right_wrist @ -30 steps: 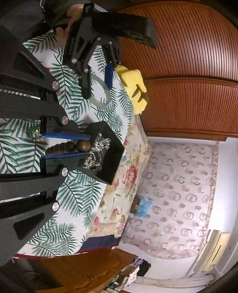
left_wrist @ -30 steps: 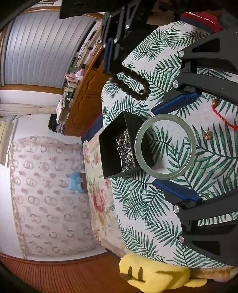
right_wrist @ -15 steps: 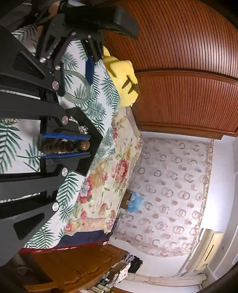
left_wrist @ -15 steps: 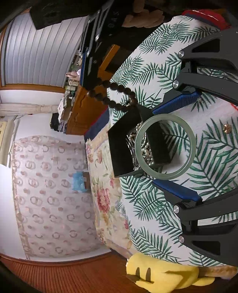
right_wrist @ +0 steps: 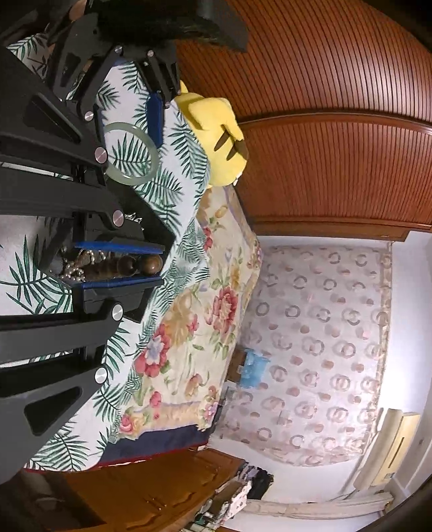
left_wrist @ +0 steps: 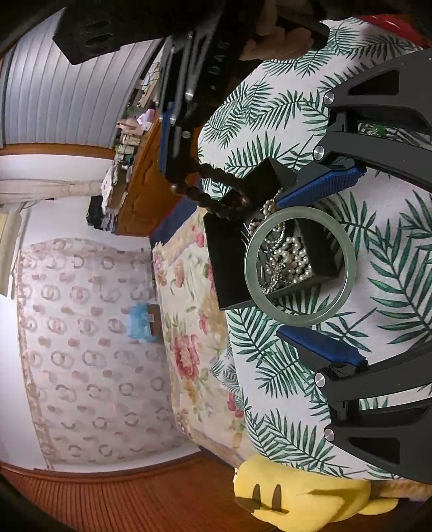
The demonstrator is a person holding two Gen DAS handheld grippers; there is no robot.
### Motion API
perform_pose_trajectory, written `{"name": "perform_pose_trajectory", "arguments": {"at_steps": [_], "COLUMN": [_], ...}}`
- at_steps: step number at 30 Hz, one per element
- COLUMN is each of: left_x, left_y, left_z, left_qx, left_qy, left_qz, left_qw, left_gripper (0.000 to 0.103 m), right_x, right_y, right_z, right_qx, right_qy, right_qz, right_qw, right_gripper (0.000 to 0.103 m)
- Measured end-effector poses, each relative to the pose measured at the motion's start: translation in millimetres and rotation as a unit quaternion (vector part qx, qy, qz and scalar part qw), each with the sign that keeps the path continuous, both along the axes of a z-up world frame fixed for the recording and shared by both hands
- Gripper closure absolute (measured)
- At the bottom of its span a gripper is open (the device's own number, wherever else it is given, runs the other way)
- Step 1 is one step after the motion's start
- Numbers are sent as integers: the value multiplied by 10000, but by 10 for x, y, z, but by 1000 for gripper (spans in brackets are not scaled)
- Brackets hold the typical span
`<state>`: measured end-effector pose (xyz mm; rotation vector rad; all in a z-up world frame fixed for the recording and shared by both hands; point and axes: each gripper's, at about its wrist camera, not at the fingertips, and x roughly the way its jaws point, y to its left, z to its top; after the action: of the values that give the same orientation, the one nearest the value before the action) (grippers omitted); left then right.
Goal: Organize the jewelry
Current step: 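Carry the jade bangle over the box with the left gripper while the right carries the bracelet, then open both grippers to drop the bangle and bead bracelet into the box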
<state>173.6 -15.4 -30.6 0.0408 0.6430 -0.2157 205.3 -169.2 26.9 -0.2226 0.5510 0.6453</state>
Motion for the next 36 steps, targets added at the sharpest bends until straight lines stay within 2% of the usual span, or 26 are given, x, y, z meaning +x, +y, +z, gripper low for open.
{"name": "perform_pose_trajectory", "arguments": {"at_steps": [9, 10, 11, 13, 36], "left_x": [128, 137, 152, 176, 535], "left_y": [-68, -78, -88, -106, -375], "left_z": [-40, -43, -43, -48, -173], "left_qx": [85, 91, 99, 119, 485], "left_qy": [41, 49, 59, 69, 274], "left_qz": [-37, -36, -39, -54, -94], "left_qw": [9999, 9999, 9999, 9999, 9984], "left_gripper": [34, 34, 34, 34, 34], "right_x": [94, 102, 107, 117, -186], "right_y": [3, -17, -36, -85, -619], "right_z": [-239, -247, -251, -253, -445], "right_qx": [-195, -164, -129, -79, 87], "right_qy": [328, 346, 362, 360, 471], "right_qz": [-50, -78, -108, -166, -442], "right_qw": [9993, 9992, 9992, 9992, 9979], "right_gripper": [88, 86, 80, 77, 77]}}
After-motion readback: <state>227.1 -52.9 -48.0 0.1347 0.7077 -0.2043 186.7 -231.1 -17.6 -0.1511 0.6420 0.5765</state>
